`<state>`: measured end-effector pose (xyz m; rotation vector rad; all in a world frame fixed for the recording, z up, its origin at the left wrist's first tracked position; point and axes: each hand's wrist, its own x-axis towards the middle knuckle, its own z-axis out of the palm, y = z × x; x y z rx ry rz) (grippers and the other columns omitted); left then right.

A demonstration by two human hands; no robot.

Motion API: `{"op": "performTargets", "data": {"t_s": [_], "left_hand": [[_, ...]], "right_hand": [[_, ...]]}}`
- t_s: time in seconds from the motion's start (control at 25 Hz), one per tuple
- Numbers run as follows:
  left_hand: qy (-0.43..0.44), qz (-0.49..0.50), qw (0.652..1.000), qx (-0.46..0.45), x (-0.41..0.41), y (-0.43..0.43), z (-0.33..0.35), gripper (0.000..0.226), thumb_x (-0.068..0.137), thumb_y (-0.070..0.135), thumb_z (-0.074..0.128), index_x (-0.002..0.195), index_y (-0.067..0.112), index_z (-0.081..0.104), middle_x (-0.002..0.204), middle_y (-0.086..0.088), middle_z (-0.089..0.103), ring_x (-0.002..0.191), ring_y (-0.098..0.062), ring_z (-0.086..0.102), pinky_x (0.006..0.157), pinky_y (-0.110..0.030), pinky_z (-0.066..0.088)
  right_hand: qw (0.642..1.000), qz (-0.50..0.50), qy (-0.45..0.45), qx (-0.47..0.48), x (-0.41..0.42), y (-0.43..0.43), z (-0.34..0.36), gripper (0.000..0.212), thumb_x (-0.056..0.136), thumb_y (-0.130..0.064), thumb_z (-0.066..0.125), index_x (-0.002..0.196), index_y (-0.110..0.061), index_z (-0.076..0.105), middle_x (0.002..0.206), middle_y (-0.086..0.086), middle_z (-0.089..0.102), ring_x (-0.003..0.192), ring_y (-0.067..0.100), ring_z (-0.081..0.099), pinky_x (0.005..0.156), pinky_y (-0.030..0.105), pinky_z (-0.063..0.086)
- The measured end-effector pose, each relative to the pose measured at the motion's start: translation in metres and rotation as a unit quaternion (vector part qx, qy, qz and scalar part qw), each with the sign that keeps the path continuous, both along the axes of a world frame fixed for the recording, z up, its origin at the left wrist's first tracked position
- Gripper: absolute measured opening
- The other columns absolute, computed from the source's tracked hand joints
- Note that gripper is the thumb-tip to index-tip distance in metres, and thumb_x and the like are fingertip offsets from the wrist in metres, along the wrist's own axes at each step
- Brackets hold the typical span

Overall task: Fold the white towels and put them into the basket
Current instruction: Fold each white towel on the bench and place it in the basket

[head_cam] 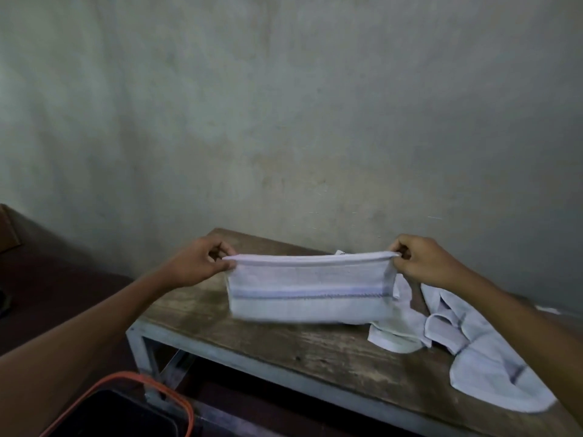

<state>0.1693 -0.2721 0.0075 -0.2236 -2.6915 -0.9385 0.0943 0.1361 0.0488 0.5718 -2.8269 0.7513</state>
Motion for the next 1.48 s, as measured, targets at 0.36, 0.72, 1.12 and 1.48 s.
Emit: {"op": "performTargets", "data": {"t_s": [0.36, 0.72, 1.12, 1.48], "left_hand": [[0.008, -0.004, 0.999, -0.046, -0.014, 0.018, -0.039, 0.009, 0.082, 0.02, 0.069, 0.091, 0.022, 0.069, 0.091, 0.007, 0.067, 0.084, -0.01, 0.06, 0.072, -0.019, 0.042], [0.038, -0.126, 0.973, -0.191, 0.038, 0.03, -0.138, 0.016, 0.066, 0.029, 0.071, 0.08, 0.029, 0.062, 0.082, 0.015, 0.067, 0.076, -0.009, 0.065, 0.068, -0.027, 0.048], [0.017, -0.075, 0.978, -0.195, 0.039, 0.061, -0.137, 0.026, 0.068, 0.046, 0.049, 0.082, 0.027, 0.058, 0.086, 0.012, 0.057, 0.084, -0.011, 0.054, 0.077, -0.032, 0.038], [-0.126, 0.069, 0.957, -0.25, -0.022, 0.148, -0.175, 0.069, 0.09, 0.046, -0.001, 0.15, 0.014, 0.009, 0.159, -0.002, 0.006, 0.146, -0.018, 0.004, 0.116, -0.047, 0.003]], "right_hand": [[0.999, -0.019, -0.044, -0.011, 0.0, 0.018, -0.039, 0.007, 0.082, -0.005, 0.064, 0.084, -0.011, 0.065, 0.081, 0.004, 0.066, 0.072, 0.017, 0.06, 0.063, 0.024, 0.045], [0.986, 0.084, 0.013, 0.143, 0.075, 0.054, -0.16, 0.028, 0.061, -0.018, 0.061, 0.073, -0.035, 0.042, 0.068, -0.027, 0.037, 0.072, 0.003, 0.048, 0.061, 0.016, 0.023], [0.989, 0.031, -0.033, 0.144, 0.066, 0.022, -0.148, 0.014, 0.073, -0.042, 0.047, 0.065, -0.03, 0.051, 0.077, -0.009, 0.053, 0.082, 0.012, 0.053, 0.071, 0.027, 0.035], [0.97, 0.035, -0.087, 0.225, 0.037, -0.084, -0.2, 0.062, 0.098, -0.05, 0.016, 0.151, -0.022, 0.002, 0.16, -0.001, -0.006, 0.147, 0.012, -0.009, 0.119, 0.041, -0.006]]}}
